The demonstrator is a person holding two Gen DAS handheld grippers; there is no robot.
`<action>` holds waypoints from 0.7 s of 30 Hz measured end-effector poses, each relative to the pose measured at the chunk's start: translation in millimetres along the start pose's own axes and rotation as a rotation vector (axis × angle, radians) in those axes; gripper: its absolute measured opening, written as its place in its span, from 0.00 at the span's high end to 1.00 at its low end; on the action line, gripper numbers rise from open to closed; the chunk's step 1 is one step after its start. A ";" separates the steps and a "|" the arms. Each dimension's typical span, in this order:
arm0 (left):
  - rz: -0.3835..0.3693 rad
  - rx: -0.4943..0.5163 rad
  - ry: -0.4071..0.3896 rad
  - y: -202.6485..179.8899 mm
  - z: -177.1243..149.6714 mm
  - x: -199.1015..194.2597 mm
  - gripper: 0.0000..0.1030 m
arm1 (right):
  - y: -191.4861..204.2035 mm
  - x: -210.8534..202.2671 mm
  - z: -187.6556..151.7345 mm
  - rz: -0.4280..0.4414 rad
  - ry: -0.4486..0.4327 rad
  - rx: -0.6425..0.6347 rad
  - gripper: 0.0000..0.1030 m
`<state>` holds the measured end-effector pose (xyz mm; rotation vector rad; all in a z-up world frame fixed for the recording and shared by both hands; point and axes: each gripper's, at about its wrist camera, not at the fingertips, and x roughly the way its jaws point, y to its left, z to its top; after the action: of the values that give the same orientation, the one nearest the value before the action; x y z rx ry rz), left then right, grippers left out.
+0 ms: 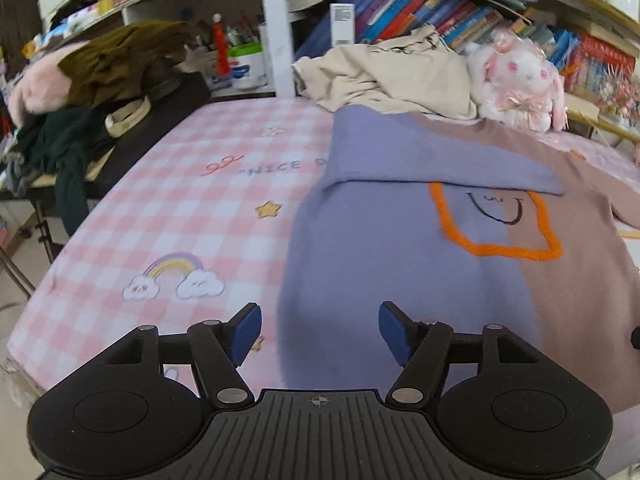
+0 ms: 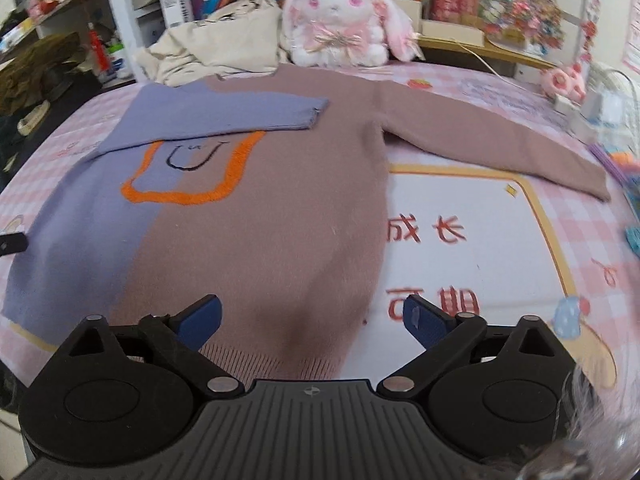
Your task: Fold clothes
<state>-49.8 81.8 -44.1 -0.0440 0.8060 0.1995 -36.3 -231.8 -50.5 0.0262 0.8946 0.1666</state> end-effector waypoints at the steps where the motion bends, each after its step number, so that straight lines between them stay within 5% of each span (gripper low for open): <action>1: 0.006 -0.019 0.002 6.6 0.1 0.6 0.36 | 0.8 -2.5 -1.8 -0.015 0.005 0.013 0.17; 11: -0.069 -0.039 0.067 36.4 -20.0 7.5 0.38 | 1.9 -12.4 -22.0 -0.067 0.053 0.141 0.26; 13: -0.094 -0.022 0.071 35.1 -22.0 8.8 0.40 | 0.0 -13.2 -24.1 -0.080 0.055 0.169 0.37; 17: -0.123 -0.022 0.091 36.0 -22.2 15.8 0.58 | 1.4 -14.4 -27.0 -0.095 0.057 0.184 0.52; 21: -0.152 -0.045 0.077 40.9 -23.2 21.2 0.80 | 8.3 -13.0 -25.9 -0.064 0.054 0.163 0.81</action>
<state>-59.9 122.6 -73.9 -0.1561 0.8710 0.0724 -65.5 -226.9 -55.8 0.1449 0.9605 0.0346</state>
